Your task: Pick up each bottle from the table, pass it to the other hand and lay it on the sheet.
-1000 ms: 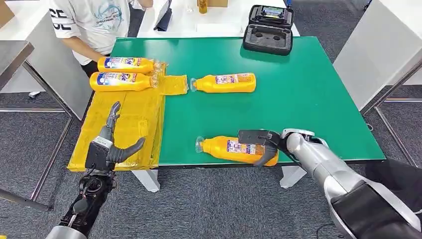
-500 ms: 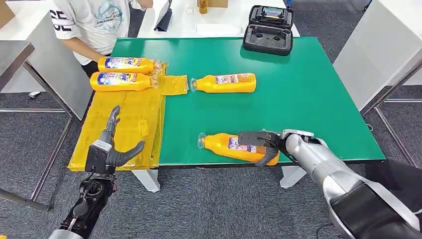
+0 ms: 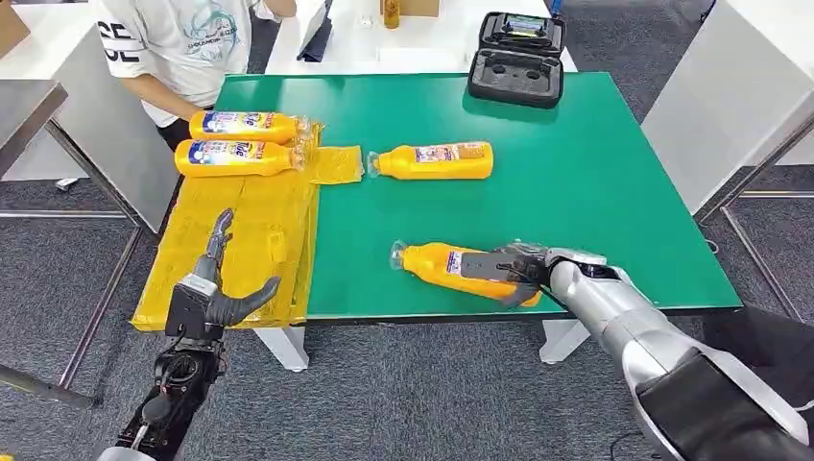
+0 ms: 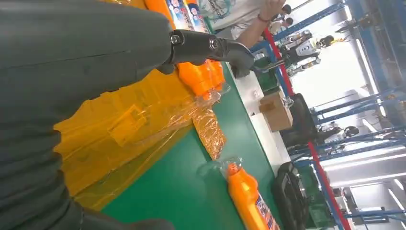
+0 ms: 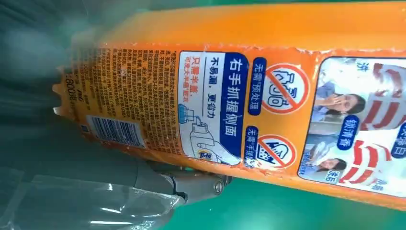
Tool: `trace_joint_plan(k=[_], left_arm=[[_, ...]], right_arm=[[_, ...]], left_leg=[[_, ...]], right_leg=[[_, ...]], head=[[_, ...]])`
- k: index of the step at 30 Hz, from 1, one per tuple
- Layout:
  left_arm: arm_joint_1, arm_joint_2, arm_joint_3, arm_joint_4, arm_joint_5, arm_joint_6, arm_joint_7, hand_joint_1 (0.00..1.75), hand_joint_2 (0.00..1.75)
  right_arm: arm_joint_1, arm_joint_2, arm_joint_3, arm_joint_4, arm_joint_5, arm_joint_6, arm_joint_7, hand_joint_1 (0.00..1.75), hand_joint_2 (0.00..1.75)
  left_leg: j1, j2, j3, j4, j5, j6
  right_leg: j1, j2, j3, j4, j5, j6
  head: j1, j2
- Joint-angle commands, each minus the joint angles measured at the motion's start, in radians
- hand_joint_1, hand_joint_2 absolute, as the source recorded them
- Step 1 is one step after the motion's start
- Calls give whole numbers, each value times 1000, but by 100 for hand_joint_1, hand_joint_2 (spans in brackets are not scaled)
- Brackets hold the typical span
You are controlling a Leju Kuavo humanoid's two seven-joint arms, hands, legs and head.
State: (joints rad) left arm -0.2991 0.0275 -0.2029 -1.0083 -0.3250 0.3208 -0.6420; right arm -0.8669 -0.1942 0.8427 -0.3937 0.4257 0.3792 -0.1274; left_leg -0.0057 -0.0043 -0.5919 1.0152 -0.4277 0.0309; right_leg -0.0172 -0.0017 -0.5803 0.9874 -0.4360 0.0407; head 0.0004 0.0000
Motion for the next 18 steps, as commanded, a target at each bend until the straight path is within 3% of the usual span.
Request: trace_joint_plan(k=[1, 11, 16, 18], left_arm=[[-39, -12, -12, 77, 0, -9, 3, 0, 175], [-56, -14, -13, 98, -3, -14, 0, 0, 175], [25, -4, 40, -7, 49, -30, -3, 0, 175], [49, -6, 50, -39, 63, -39, -5, 0, 175]], right_arm=[[5, -5, 42, 65, 18, 5, 8, 175, 175], [33, -23, 9, 45, 14, -33, -13, 175, 175], [82, 47, -205, -108, -91, -228, -176, 175, 175], [100, 63, -231, -154, -97, -247, -184, 175, 175]], left_leg=[[2, -2, 1, -1, 0, -2], [2, -4, 2, -1, 1, -2], [1, 1, 1, 0, 0, -1], [2, 5, 1, -1, -1, -2]], right_leg=[[2, -3, 2, -1, 0, -2], [2, -5, 4, -2, 0, -1], [1, 1, 1, -1, 1, -1], [2, 5, 1, -1, 1, -2]], head=[[0, 0], [0, 0], [0, 0], [0, 0]])
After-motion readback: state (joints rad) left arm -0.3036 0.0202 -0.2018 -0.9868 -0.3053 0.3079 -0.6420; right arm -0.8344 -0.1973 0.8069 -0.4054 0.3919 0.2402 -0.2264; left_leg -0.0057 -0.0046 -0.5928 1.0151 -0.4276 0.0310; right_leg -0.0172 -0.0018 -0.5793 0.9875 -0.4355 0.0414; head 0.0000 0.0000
